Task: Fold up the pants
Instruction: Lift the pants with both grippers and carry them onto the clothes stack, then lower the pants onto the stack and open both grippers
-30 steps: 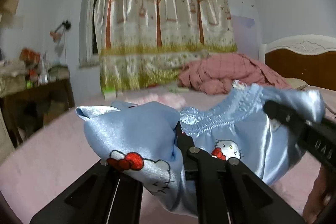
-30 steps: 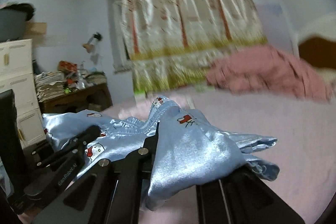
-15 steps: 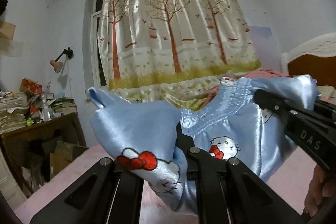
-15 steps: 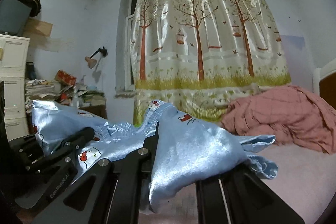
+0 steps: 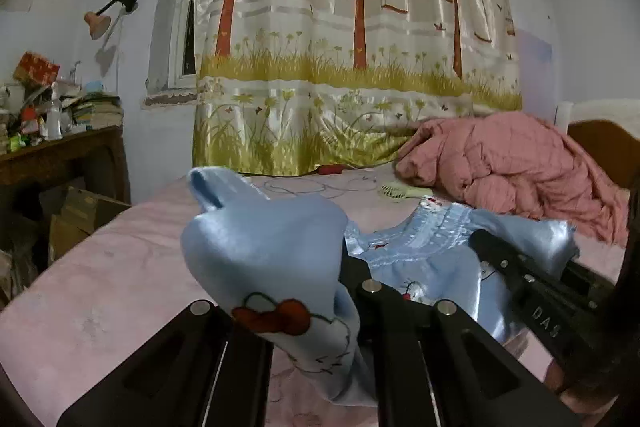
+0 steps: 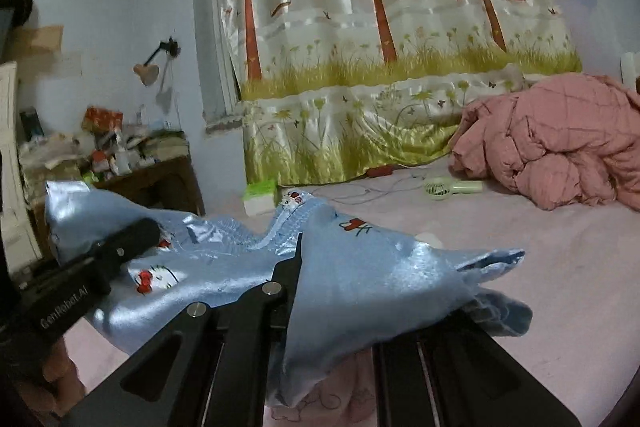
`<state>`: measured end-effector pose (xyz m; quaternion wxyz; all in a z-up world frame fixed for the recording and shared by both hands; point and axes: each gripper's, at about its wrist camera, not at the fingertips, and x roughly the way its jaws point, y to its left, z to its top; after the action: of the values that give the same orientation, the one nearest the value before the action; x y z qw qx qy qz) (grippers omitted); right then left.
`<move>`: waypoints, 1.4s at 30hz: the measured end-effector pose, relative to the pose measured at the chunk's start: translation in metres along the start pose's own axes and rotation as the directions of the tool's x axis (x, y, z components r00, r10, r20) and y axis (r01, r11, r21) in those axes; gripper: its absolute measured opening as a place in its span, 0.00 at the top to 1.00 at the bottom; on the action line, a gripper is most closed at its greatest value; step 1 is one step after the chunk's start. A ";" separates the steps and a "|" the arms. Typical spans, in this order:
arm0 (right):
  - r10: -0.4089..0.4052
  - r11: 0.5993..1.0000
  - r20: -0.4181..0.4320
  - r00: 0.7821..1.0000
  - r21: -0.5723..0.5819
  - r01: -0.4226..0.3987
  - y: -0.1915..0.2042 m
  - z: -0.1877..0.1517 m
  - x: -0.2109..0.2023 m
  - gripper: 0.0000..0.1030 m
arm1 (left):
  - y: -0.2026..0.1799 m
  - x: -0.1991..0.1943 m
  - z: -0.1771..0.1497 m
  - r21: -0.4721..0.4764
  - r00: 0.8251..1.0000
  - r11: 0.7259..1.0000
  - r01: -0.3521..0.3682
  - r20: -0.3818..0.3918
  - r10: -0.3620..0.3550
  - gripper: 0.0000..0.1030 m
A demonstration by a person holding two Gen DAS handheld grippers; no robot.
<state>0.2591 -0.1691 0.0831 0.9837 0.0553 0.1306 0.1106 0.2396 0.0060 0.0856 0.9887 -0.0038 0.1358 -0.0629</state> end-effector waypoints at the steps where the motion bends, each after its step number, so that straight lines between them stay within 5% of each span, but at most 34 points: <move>1: -0.002 1.000 -0.002 1.000 -0.005 0.002 -0.001 0.000 0.001 0.92 | 0.000 0.002 -0.001 0.004 1.000 1.000 0.000 -0.006 0.000 0.93; 6: -0.004 1.000 0.012 1.000 0.023 0.004 -0.014 0.001 -0.004 0.92 | 0.005 0.021 -0.009 -0.031 0.997 0.998 0.048 -0.066 -0.050 0.93; 14: 0.035 0.999 0.158 0.987 -0.014 -0.033 -0.019 0.010 -0.024 0.92 | 0.006 0.008 -0.003 -0.070 0.996 0.994 0.088 0.020 -0.087 0.89; 18: 0.029 0.999 0.094 0.995 -0.034 -0.026 -0.025 0.008 -0.011 0.92 | 0.010 0.023 -0.008 -0.104 0.994 0.989 0.103 -0.027 -0.106 0.88; 23: -0.030 0.995 -0.031 0.999 -0.100 0.027 -0.016 -0.004 0.012 0.92 | 0.002 0.040 -0.024 -0.014 0.996 1.000 0.013 -0.087 -0.015 0.88; 28: -0.066 0.987 -0.049 0.997 -0.152 0.058 -0.003 0.003 0.007 0.92 | 0.019 0.046 -0.023 -0.141 0.977 0.988 0.069 -0.191 -0.096 0.87; 32: -0.091 0.976 -0.133 0.987 -0.209 0.062 0.003 0.008 0.008 0.91 | 0.016 0.049 -0.023 -0.096 0.958 0.995 0.039 -0.281 -0.065 0.81; 36: -0.055 0.996 -0.249 0.967 -0.082 0.035 -0.013 0.006 0.020 0.90 | 0.018 0.049 -0.022 -0.102 0.947 0.994 0.029 -0.315 -0.060 0.79; 39: -0.024 1.000 -0.299 0.954 -0.002 0.025 -0.028 0.005 0.023 0.75 | 0.020 0.047 -0.023 -0.090 0.945 0.996 0.009 -0.325 -0.038 0.65; 42: -0.042 0.999 -0.310 0.950 0.007 0.047 -0.039 0.006 0.021 0.45 | 0.022 0.050 -0.023 -0.061 0.935 0.998 -0.032 -0.354 0.008 0.55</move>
<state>0.2883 -0.2023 0.0787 0.9528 0.0411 0.2853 0.0948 0.2839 0.0222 0.0500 0.9481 -0.0236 0.3135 -0.0481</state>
